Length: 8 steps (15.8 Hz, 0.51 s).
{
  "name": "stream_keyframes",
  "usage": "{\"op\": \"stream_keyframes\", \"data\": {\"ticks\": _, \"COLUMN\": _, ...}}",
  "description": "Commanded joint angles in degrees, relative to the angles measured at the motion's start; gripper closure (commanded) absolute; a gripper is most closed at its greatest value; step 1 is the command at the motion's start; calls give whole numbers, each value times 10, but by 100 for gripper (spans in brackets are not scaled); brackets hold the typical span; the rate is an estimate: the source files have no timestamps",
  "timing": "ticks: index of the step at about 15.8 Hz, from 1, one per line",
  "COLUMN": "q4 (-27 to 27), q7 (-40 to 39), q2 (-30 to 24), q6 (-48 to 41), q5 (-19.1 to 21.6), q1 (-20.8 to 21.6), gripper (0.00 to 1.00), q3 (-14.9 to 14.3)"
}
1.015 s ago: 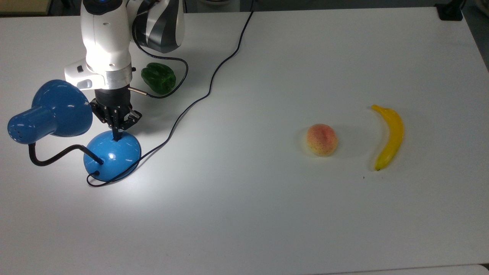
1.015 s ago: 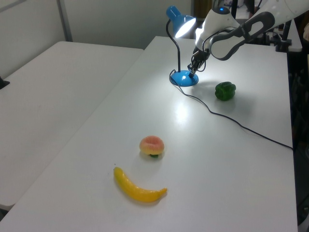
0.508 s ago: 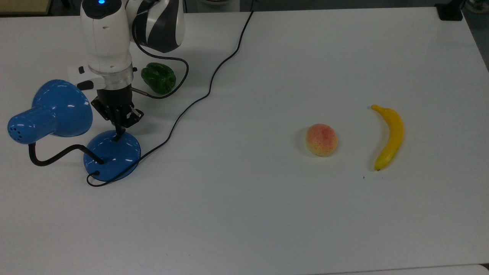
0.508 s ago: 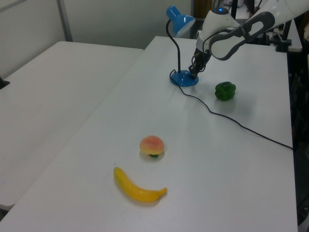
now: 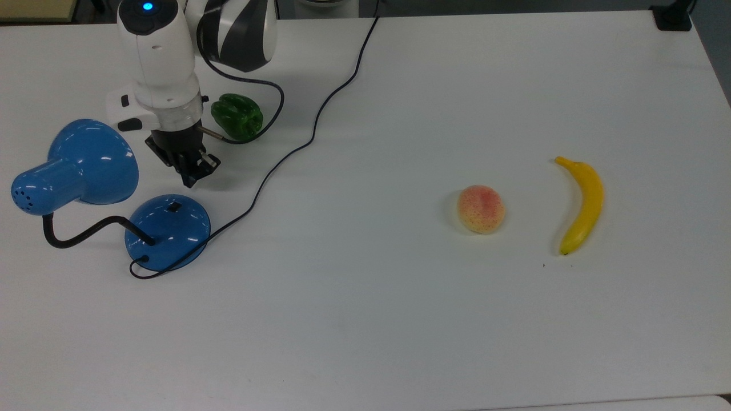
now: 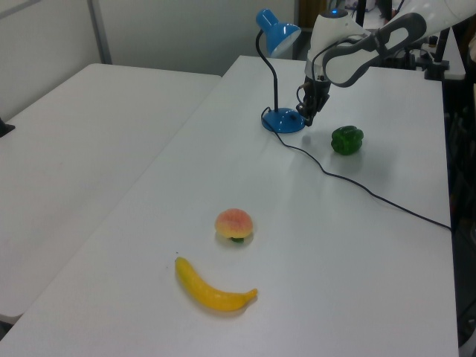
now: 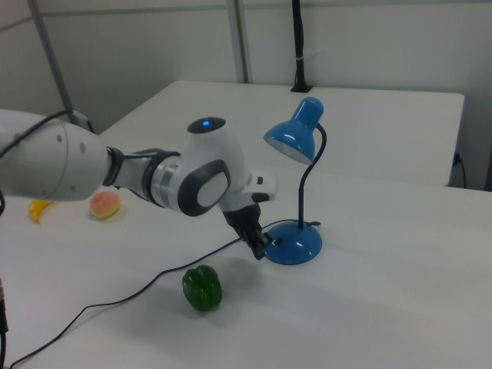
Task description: Turn off lamp
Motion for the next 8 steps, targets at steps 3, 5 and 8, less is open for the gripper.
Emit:
{"op": "stream_keyframes", "data": {"ticks": 3, "q4": -8, "q7": -25, "q2": -85, "q6": -132, "q5": -2, "q1": 8, "gripper": 100, "q3": 41}}
{"op": "stream_keyframes", "data": {"ticks": 5, "q4": 13, "q7": -53, "q2": -103, "q6": -193, "q5": -2, "q1": 11, "gripper": 100, "q3": 57}}
{"op": "stream_keyframes", "data": {"ticks": 8, "q4": 67, "q7": -74, "q2": -118, "q6": -292, "q5": -7, "q1": 50, "gripper": 100, "q3": 61}}
